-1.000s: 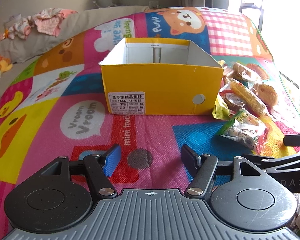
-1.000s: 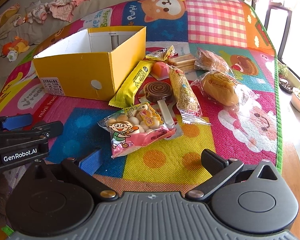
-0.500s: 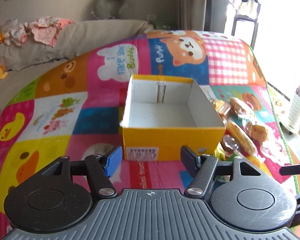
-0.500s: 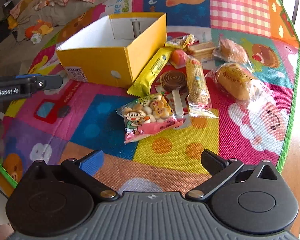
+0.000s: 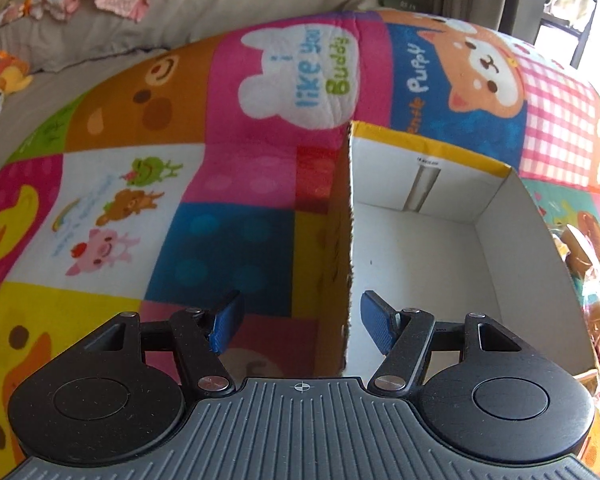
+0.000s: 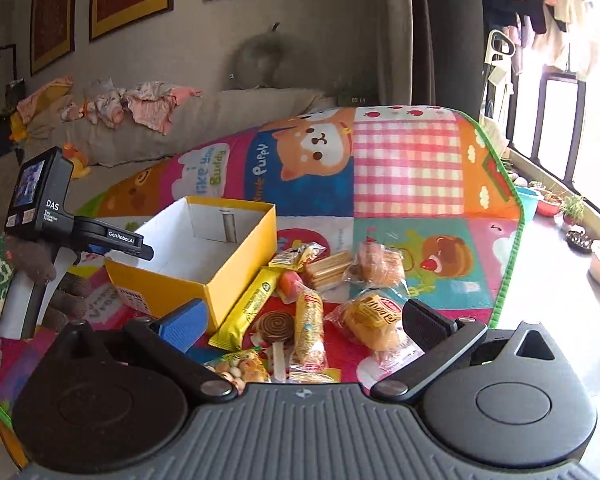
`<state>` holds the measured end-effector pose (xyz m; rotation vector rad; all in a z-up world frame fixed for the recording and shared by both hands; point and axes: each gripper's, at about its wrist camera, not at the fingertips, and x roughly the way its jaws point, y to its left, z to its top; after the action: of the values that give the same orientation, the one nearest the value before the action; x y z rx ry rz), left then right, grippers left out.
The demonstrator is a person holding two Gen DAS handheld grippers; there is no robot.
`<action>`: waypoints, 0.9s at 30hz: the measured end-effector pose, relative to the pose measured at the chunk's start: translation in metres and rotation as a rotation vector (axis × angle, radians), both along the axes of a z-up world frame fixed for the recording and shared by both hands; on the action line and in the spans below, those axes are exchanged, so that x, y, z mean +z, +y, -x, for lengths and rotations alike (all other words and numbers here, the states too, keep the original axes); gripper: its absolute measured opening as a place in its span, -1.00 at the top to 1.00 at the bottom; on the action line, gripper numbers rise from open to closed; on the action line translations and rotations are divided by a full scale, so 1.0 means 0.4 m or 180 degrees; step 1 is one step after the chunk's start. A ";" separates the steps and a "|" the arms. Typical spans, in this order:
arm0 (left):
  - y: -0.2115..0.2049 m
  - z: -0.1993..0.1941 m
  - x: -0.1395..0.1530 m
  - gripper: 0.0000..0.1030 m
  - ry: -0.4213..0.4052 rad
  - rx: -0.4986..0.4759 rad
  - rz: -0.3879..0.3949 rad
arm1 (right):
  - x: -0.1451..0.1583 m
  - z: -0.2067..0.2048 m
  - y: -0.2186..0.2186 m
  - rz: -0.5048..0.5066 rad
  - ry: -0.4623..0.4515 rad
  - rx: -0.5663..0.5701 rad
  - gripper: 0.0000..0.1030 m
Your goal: Organize objects
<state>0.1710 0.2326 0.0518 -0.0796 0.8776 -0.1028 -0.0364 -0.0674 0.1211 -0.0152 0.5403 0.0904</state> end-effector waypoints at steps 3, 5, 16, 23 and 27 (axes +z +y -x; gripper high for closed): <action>0.010 -0.006 -0.025 -0.34 0.0063 0.0002 0.0109 | -0.031 0.006 -0.002 0.0142 0.0087 -0.0001 -1.00; 0.015 -0.005 -0.025 -0.33 0.0075 -0.0005 0.0166 | -0.056 0.010 0.002 0.0212 0.0152 -0.0008 -1.00; -0.016 0.032 -0.007 0.79 0.0002 -0.0161 -0.0044 | -0.172 -0.016 0.068 0.0293 0.0509 0.0236 -1.00; -0.002 0.075 -0.005 0.79 -0.0026 -0.0164 -0.0021 | -0.167 -0.053 0.015 0.0333 0.0430 0.0019 -1.00; -0.003 0.077 -0.006 0.79 -0.0023 -0.0129 0.0032 | -0.155 -0.118 -0.074 0.0365 0.0354 -0.0243 -1.00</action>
<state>0.1400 0.2314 0.0495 -0.0710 0.8718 -0.1453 0.0109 -0.0969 0.0593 -0.1016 0.6560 -0.0144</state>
